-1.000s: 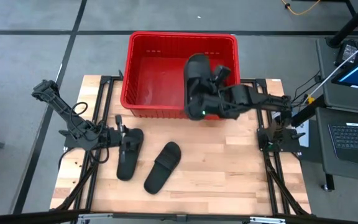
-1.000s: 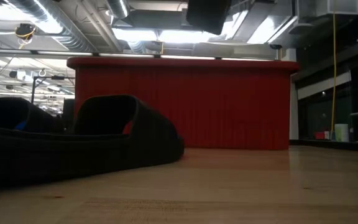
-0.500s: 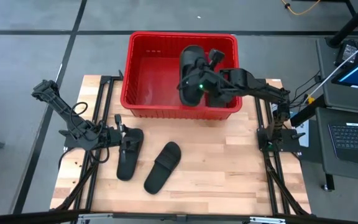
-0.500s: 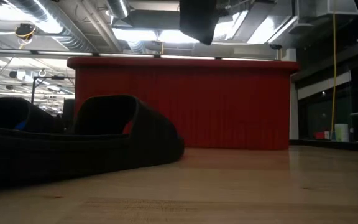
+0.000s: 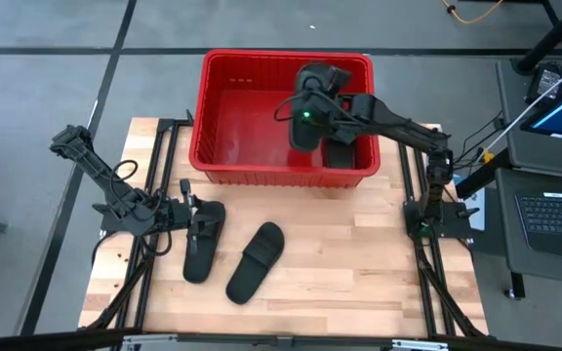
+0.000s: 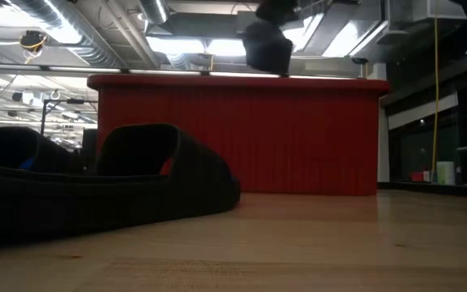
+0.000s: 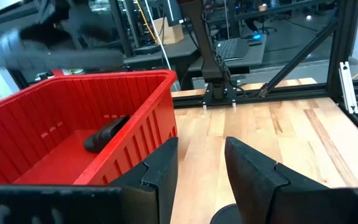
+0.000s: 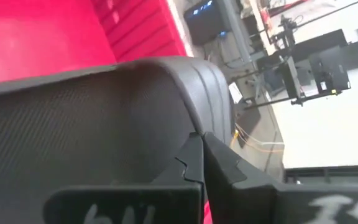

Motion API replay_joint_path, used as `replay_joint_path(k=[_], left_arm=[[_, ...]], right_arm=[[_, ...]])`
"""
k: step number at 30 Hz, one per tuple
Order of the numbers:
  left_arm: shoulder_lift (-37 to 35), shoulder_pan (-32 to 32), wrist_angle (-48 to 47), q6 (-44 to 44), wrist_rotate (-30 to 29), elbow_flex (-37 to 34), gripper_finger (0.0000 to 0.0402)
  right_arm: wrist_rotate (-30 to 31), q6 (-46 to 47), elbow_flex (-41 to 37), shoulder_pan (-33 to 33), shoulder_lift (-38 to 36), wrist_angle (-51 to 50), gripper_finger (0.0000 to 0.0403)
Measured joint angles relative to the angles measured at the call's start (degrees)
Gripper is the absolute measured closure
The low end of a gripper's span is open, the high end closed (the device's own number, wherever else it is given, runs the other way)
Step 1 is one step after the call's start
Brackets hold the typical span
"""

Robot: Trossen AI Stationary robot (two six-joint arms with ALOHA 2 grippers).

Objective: Pick and place slides into bin
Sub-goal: Put the right black slide into the red bin

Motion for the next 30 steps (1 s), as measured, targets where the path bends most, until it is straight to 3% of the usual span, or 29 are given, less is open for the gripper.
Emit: replay_joint_path(k=[9,14,30], left_arm=[[0.0,0.0,0.0,0.0,0.0,0.0,0.0274],[0.0,0.0,0.0,0.0,0.0,0.0,0.0274],[0.0,0.0,-0.1,0.0,0.0,0.0,0.0274]], right_arm=[[-4.1,-9.5,-13.3,-4.9,0.1,13.4,0.0402],[-7.8,-10.1,-18.9,-7.7,0.1,18.6,0.0402],[-10.7,-16.0,-31.2,-10.5,0.1,31.6,0.0402]])
